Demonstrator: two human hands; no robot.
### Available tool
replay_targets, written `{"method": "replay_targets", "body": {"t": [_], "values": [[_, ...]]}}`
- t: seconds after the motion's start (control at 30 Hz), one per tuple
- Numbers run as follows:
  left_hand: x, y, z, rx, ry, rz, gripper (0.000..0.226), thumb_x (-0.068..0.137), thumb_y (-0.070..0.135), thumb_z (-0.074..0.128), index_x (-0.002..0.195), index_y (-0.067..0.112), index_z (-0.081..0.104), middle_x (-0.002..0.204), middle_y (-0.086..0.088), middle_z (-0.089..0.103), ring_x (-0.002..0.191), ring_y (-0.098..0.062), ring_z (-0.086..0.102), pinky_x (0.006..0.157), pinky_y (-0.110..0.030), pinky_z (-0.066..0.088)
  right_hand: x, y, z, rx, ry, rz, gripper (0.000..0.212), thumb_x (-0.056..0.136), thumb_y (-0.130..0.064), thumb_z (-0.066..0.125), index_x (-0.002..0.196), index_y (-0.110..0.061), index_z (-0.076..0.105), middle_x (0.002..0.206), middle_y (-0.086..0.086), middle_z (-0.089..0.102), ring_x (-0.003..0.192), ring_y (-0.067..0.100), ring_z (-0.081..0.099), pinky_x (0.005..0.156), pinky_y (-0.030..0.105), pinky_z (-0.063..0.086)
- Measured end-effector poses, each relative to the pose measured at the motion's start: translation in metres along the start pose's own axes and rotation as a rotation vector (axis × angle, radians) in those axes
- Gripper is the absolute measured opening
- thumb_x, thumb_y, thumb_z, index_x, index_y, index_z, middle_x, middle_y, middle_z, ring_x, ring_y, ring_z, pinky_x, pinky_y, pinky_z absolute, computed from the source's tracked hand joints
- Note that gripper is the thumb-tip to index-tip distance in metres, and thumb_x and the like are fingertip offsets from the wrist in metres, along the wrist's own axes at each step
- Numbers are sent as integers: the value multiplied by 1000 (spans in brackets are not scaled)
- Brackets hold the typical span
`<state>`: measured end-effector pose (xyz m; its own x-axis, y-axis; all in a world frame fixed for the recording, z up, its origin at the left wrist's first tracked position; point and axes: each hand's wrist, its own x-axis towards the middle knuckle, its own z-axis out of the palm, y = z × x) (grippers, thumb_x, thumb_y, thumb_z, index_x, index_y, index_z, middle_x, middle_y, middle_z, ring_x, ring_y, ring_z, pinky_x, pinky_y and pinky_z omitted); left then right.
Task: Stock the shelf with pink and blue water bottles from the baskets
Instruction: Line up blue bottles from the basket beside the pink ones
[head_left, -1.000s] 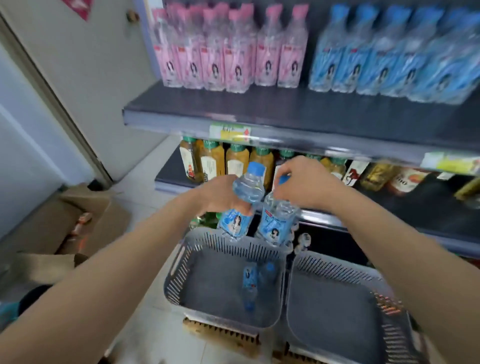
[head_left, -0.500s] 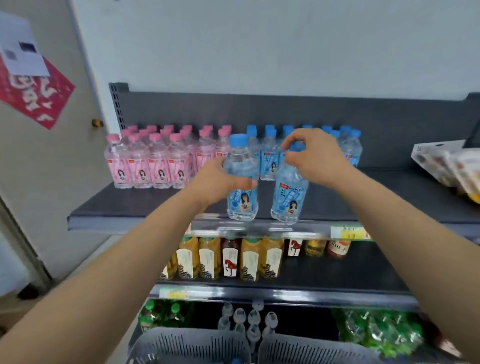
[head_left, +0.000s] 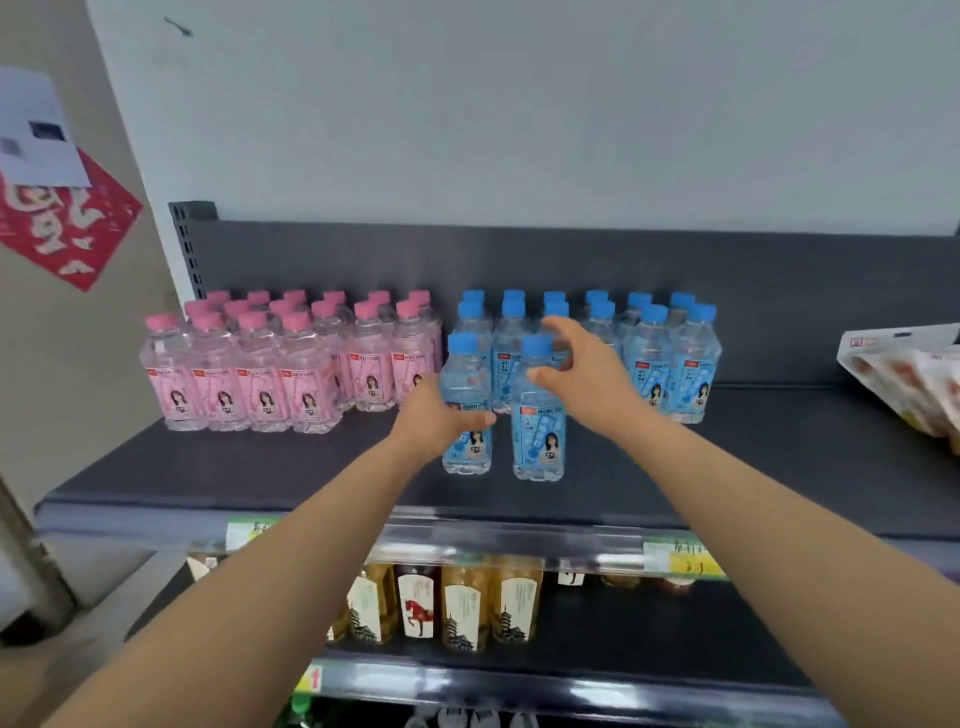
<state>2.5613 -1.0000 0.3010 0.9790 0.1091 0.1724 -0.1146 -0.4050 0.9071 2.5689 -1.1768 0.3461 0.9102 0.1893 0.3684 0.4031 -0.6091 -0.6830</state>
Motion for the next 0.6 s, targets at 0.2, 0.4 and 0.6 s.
{"method": "replay_targets", "body": {"t": [0.2,0.4,0.6], "values": [[4,-38,-3,116,-63,-114,47,68,2,80,111,5,60,105,-4,67,96,-20,62,96,-36,48,-19,49,26,28,-255,186,76,81,-14,73,141,-14,26,132,-4,50,106,16,54,91,30,45],[17,-47,0,127,-22,-116,44,71,6,80,111,4,64,107,-7,69,95,-22,64,94,-37,50,-3,60,47,59,-223,210,51,82,-13,71,125,-8,44,124,6,58,102,15,53,85,24,41],[35,-44,7,91,-32,-142,47,78,4,74,122,7,57,116,-7,66,96,-18,59,90,-34,48,13,62,78,16,-69,307,59,83,-24,70,131,-6,41,131,14,45,118,31,50,98,38,43]]}}
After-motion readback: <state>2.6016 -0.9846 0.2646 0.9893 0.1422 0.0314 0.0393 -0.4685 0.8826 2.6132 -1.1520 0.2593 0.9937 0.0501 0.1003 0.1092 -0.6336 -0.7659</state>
